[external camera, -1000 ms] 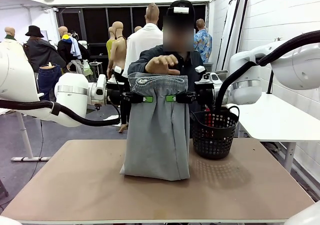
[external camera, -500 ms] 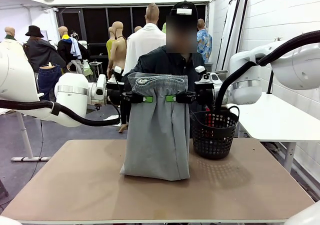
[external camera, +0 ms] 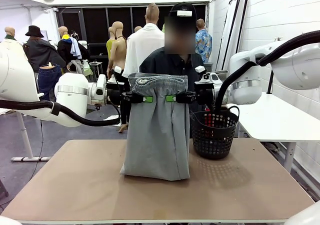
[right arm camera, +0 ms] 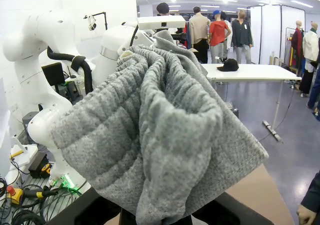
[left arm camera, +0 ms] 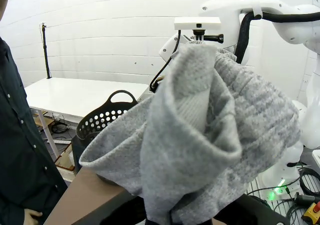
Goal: Fold the training pants.
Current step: Fold the Training pants in half.
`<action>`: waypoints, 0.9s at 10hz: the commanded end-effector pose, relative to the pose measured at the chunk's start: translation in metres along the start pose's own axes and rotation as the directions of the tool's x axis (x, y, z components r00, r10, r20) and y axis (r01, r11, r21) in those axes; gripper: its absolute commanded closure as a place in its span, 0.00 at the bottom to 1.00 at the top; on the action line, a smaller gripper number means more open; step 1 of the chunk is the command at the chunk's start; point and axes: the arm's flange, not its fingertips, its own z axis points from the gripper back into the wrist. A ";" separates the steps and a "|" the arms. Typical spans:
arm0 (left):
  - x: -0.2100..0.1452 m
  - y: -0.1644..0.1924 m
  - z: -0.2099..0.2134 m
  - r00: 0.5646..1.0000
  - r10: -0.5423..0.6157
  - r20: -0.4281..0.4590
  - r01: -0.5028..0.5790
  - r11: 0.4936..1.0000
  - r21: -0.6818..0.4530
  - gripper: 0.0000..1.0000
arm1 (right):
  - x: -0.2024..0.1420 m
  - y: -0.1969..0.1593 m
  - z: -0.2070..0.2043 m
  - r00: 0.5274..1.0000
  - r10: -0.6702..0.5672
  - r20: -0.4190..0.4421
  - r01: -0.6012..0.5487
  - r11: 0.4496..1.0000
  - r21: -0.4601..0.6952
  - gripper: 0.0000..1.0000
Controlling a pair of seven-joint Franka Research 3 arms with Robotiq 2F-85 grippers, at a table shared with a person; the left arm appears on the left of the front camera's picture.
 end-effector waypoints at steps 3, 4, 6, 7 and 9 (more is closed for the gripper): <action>-0.001 -0.003 0.001 0.999 -0.018 0.032 0.019 1.000 -0.006 1.00 | 0.002 0.002 -0.002 1.000 0.000 0.010 0.000 1.000 -0.002 1.00; -0.001 -0.003 0.001 0.999 -0.018 0.032 0.019 1.000 -0.006 1.00 | 0.002 0.002 -0.002 1.000 0.000 0.010 0.000 1.000 -0.002 1.00; -0.001 -0.003 0.001 0.999 -0.018 0.032 0.019 1.000 -0.006 1.00 | 0.002 0.002 -0.002 1.000 0.000 0.010 0.000 1.000 -0.002 1.00; -0.001 -0.003 0.001 0.999 -0.018 0.032 0.019 1.000 -0.006 1.00 | 0.002 0.002 -0.002 1.000 0.000 0.010 0.000 1.000 -0.002 1.00; -0.001 -0.003 0.001 0.999 -0.018 0.032 0.019 1.000 -0.006 1.00 | 0.002 0.002 -0.002 1.000 0.000 0.010 0.000 1.000 -0.002 1.00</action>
